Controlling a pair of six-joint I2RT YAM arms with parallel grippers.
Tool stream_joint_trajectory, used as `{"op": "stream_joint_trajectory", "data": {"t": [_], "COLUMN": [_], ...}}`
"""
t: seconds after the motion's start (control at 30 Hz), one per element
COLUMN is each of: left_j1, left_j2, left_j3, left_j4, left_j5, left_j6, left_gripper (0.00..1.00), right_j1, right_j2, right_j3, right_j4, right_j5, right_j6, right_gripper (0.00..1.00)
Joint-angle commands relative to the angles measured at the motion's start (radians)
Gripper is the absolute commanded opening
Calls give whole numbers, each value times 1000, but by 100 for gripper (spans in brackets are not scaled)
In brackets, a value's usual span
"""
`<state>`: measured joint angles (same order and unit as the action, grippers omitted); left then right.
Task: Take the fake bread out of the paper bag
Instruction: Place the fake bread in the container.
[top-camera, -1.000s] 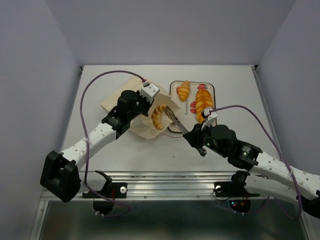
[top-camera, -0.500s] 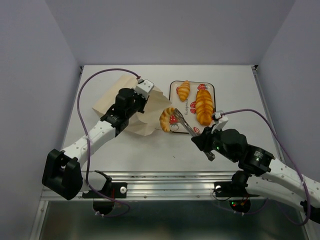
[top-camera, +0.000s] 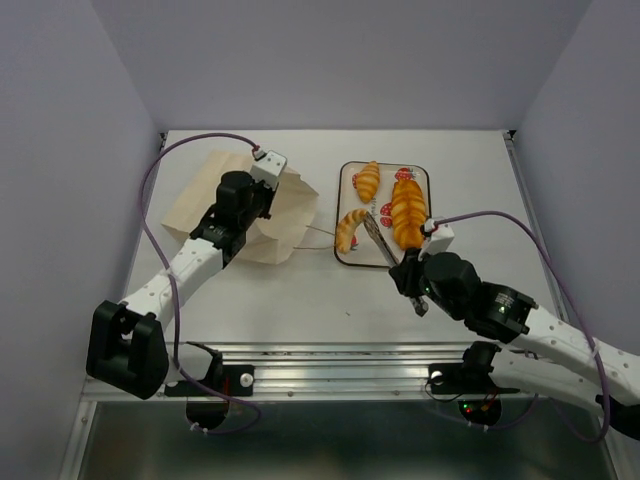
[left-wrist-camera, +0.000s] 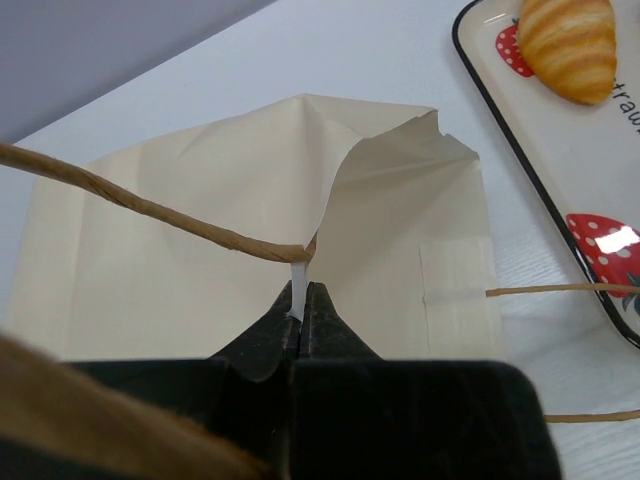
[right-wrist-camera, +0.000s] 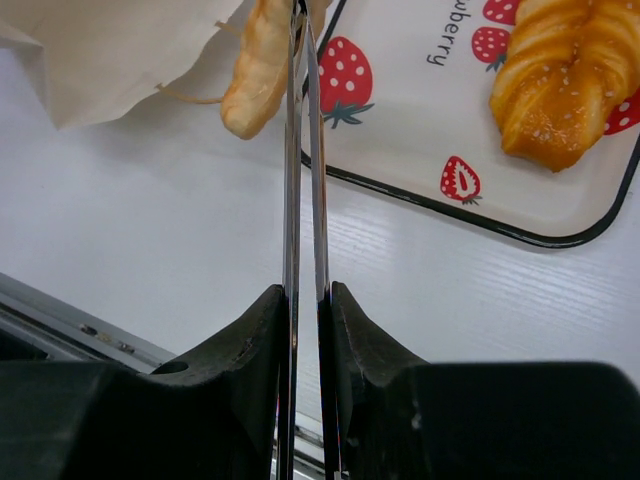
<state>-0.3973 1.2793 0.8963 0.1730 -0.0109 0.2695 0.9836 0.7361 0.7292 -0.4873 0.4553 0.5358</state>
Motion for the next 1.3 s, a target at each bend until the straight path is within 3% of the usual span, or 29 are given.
{"op": "stream_joint_trajectory", "data": {"t": [0.0, 0.3, 0.47, 0.6, 1.27], "left_j1": [17, 21, 21, 20, 20], "left_j2": [-15, -78, -138, -166, -184], "left_j3": [-13, -72, -102, -131, -132], "left_j4": [13, 23, 23, 40, 42], "left_j5": [-40, -15, 40, 52, 88], "left_j6": [36, 94, 109, 111, 119], "left_gripper": [0, 0, 0, 0, 0], "right_j1": [9, -48, -219, -286, -315], "right_j2": [17, 124, 204, 279, 398], "right_j3": [76, 125, 130, 121, 19], "right_j4": [39, 112, 225, 322, 523], "right_j5": [109, 63, -101, -200, -308], "right_j6": [0, -60, -82, -86, -57], "right_gripper": [1, 1, 1, 1, 1]}}
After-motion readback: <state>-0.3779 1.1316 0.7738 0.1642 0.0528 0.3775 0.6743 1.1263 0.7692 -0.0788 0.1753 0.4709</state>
